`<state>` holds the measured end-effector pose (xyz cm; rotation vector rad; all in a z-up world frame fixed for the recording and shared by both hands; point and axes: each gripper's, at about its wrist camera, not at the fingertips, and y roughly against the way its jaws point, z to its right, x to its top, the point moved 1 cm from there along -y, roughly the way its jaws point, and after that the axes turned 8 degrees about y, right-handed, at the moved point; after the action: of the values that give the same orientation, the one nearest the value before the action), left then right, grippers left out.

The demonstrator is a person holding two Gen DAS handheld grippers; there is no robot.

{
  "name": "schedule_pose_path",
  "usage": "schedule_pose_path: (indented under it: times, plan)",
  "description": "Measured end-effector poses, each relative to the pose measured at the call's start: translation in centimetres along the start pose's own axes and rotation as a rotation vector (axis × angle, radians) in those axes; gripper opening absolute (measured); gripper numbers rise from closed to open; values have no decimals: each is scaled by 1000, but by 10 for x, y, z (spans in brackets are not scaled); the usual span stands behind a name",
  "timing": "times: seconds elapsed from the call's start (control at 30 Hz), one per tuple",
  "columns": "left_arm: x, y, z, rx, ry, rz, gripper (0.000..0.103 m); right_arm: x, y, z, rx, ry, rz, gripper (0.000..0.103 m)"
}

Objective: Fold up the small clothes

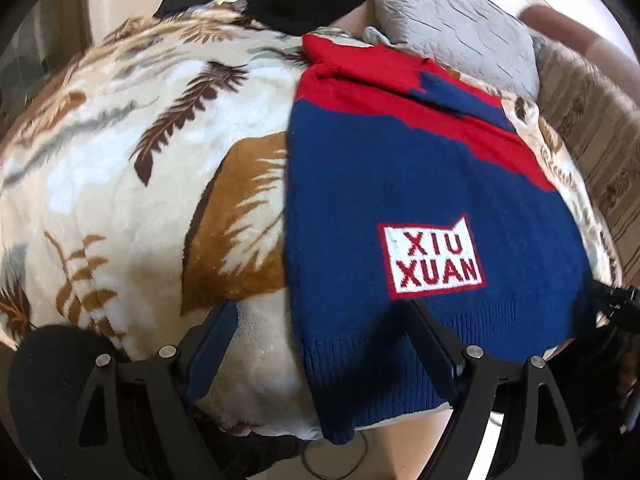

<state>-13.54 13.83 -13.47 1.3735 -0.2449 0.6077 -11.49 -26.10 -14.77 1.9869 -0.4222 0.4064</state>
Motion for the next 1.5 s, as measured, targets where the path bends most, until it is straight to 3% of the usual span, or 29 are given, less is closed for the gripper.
schedule_pose_path:
  times: [0.03,0.07,0.13,0.2,0.27,0.3,0.33,0.37,0.4,0.47,0.53,0.57,0.6,0.63,0.67,0.8,0.93,1.07,1.1,1.13,1.17,1.23,1.27,1.3,1.33,1.4,1.5]
  plan:
    - [-1,1,3,7,-18,0,70,0,-1,0,-6,0,-21,10]
    - [-1,3,3,28,-26,9,52,-1,-2,0,4,-9,-33,9]
    - [1,7,0,15,-8,4,33,-1,2,0,7,-21,-32,9]
    - [5,12,-7,-3,36,4,24,2,10,-3,48,-23,-7,9]
    - [7,17,-13,-33,75,25,23,4,13,-3,40,-24,9,14]
    - [7,15,-14,-36,84,22,25,5,9,-1,25,-21,-8,25]
    - [6,11,-15,-30,92,4,37,3,2,2,23,-27,-40,33]
    - [6,10,-14,-34,94,-2,49,1,-2,5,28,-42,-57,58]
    - [5,10,-12,-46,91,-3,54,-1,-3,5,51,-48,-53,66]
    - [2,11,-4,-53,62,0,64,-3,-2,3,46,-35,-43,66]
    - [0,6,5,-31,17,-6,64,-4,-4,7,45,-45,-45,60]
    - [0,2,8,-10,-2,-19,59,-4,-4,9,23,-40,-58,36]
    - [0,0,10,14,-19,-14,52,-4,-5,11,3,-38,-68,20]
    - [1,1,11,25,-30,-8,37,-3,-5,14,14,-46,-76,15]
    - [2,3,10,19,-30,-13,15,-3,-5,16,21,-45,-88,8]
    - [8,32,5,-46,19,25,7,0,17,8,46,-23,-58,6]
    - [11,54,13,-74,7,91,8,11,39,8,106,-23,-8,6]
    - [2,8,8,-18,29,-57,10,5,9,26,121,-72,-63,11]
    - [1,6,8,-18,40,-44,11,3,3,28,99,-84,-74,18]
    - [0,8,10,-19,31,-32,17,1,0,28,95,-91,-73,24]
    - [0,9,13,-27,15,-32,31,0,-2,29,120,-95,-67,33]
    - [-1,6,15,-33,-1,-35,45,0,-4,29,133,-96,-69,38]
    - [-3,3,16,-24,-8,-47,33,2,-5,29,130,-95,-76,37]
    - [-3,2,16,-20,-11,-48,17,3,-4,30,119,-81,-90,18]
    - [0,4,15,-34,-7,-50,9,5,-5,27,97,-63,-106,5]
    - [9,17,13,-68,9,-28,8,9,5,20,111,-68,-97,5]
    - [23,63,13,-126,8,101,8,22,34,1,175,-51,-19,5]
